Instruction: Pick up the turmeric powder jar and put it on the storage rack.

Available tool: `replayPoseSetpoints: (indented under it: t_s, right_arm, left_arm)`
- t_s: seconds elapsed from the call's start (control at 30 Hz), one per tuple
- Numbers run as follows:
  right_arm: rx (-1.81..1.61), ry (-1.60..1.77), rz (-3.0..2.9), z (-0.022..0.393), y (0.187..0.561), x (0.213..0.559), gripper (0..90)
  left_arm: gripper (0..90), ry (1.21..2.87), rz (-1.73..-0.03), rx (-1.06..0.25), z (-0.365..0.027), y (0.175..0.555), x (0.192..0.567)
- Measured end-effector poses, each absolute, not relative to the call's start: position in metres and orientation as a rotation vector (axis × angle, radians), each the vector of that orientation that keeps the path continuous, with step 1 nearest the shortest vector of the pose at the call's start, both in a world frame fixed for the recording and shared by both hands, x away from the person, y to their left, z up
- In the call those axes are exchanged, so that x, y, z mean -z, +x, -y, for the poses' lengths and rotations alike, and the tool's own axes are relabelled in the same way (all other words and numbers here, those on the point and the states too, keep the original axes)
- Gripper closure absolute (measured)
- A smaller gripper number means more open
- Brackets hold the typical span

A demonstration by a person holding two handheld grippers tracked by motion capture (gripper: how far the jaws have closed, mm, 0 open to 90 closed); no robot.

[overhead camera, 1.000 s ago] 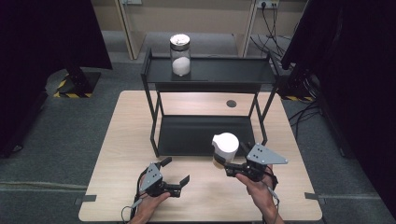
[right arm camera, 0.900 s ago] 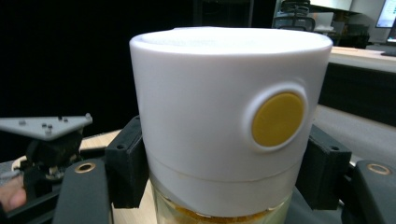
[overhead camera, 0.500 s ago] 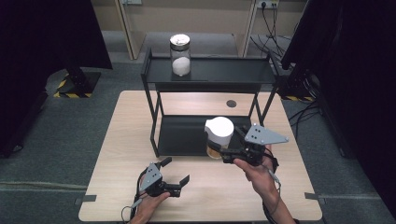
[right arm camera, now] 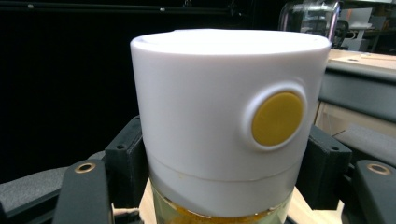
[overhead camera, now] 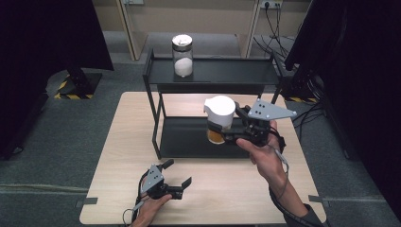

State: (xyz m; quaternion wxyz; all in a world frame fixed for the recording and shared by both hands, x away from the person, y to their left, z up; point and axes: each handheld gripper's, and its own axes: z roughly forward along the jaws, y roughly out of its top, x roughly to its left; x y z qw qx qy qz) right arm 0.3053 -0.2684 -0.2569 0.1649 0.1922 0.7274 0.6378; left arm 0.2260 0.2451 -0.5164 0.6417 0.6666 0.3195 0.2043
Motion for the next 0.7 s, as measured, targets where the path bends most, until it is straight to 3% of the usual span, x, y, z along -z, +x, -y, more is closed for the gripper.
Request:
replayPoseSetpoints:
  t_s: [0.7]
  right_arm:
    - [-1.792,0.625,-2.016,0.246,0.338,0.187,31.0]
  left_arm:
    - [0.5,1.519,-0.732,-0.466,-0.245,0.226,0.517]
